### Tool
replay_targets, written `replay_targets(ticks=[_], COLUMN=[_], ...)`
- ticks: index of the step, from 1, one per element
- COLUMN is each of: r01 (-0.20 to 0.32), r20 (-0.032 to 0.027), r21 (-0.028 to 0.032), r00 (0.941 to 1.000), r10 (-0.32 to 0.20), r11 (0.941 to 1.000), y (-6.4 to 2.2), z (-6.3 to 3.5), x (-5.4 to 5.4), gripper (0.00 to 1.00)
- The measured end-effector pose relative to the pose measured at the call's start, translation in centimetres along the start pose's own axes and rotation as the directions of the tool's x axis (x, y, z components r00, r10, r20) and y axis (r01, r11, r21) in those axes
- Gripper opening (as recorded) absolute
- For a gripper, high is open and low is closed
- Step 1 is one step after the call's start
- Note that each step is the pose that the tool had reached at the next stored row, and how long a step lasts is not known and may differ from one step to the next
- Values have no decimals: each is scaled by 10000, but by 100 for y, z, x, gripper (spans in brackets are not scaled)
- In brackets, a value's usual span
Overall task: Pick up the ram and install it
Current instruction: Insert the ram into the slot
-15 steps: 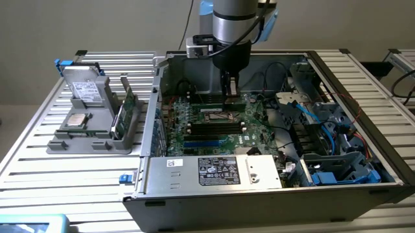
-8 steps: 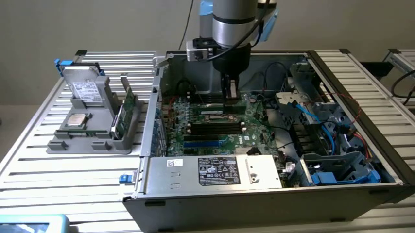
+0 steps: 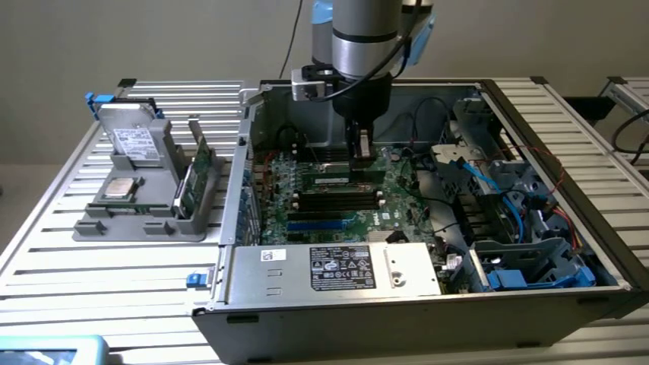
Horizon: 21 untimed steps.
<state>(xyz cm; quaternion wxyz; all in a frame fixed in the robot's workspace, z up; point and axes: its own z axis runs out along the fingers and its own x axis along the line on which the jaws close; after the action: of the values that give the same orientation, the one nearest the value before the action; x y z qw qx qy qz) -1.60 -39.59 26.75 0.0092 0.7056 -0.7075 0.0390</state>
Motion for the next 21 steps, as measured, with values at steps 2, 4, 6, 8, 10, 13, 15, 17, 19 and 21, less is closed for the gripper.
replay_targets(ticks=[2,4,6,8,10,13,15,17,19,21], r01=[2,4,6,8,9,19,29,34,37,46], r20=[-44,-85,-133,-191,-242,-252,-253,-253,-254,-252], r21=[3,4,5,4,4,5,5,-9,-36,-56], r00=[10000,10000,9999,9998,9997,9997,9997,9997,9997,9997], r10=[-2,-4,-6,-8,-9,-19,-29,-34,-38,-47], r11=[10000,10000,10000,10000,10000,10000,10000,10000,10000,10000], y=[1,1,2,2,4,5,7,9,10,10], z=[22,39,50,57,72,92,101,108,112,113], x=[-1,1,4,9,8,7,6,6,5,5], gripper=[13,13,13,13,13,13,13,13,13,13])
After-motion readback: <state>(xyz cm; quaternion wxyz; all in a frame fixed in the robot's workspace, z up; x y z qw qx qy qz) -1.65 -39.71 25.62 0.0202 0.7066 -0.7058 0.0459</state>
